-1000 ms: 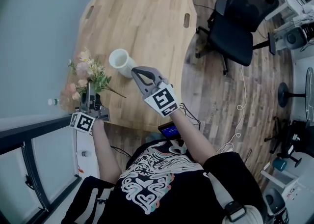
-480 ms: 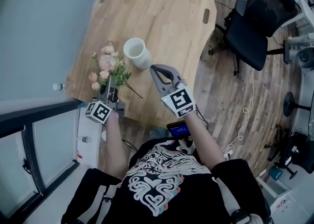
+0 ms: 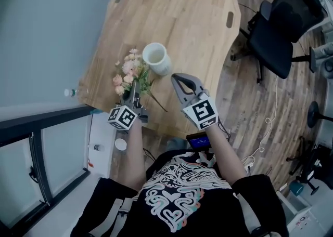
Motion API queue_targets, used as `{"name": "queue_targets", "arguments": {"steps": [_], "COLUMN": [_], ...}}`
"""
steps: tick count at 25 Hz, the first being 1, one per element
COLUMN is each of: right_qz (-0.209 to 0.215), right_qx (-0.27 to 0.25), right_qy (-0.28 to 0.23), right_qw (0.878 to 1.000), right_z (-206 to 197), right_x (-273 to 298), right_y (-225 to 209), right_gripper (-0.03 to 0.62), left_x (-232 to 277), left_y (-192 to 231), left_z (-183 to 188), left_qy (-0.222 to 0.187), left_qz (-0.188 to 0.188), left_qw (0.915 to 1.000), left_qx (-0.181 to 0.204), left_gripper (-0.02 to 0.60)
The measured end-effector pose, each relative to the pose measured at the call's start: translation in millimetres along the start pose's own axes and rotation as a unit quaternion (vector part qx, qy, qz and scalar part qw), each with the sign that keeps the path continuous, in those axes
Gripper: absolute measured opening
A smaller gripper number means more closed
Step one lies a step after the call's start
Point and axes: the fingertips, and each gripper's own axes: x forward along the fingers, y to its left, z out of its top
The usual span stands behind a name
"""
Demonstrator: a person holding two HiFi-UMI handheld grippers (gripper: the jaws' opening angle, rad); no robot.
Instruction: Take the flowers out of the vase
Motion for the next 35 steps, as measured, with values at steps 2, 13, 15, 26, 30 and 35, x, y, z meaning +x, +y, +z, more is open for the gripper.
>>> {"name": "queue_targets", "arguments": {"steps": [2,13,15,26,30,35], "right_qz": [-0.005,-0.013,-0.012,-0.010,-0.013,-0.015], "right_qx": [0.003,0.018,0.016,0.005,0.003,-0.008], "right_qy": [0.003,0.004,0.005,0.009,0.009,0.013], "right_qw": [1.000,1.000,1.000,1.000,1.000,1.000], "right_z": [-4,-7,-7,-3,-2,0], "right_x": [0,6,7,7,5,3], "right_y": [-3,-9,-8,-7,-8,-7], "right_gripper": [0.006,0.006,0.006,0.006,0.006,0.006], "left_x": [3,17,15,8,6,3], "left_y": [3,-12,-17,-41,-54,-70], "left_z": [-5,-22,-18,-1,1,15], "left_qy": [0.008,0.050,0.052,0.037,0.036,0.030], "left_qz": [0.006,-0.010,-0.007,-0.034,-0.064,-0.067], "left_qw": [0.9999,0.9940,0.9888,0.9767,0.9766,0.9726], "left_qx": [0.002,0.097,0.139,0.209,0.202,0.221], "left_gripper": [0.049,0.175,0.193,0.190,0.133,0.003]}}
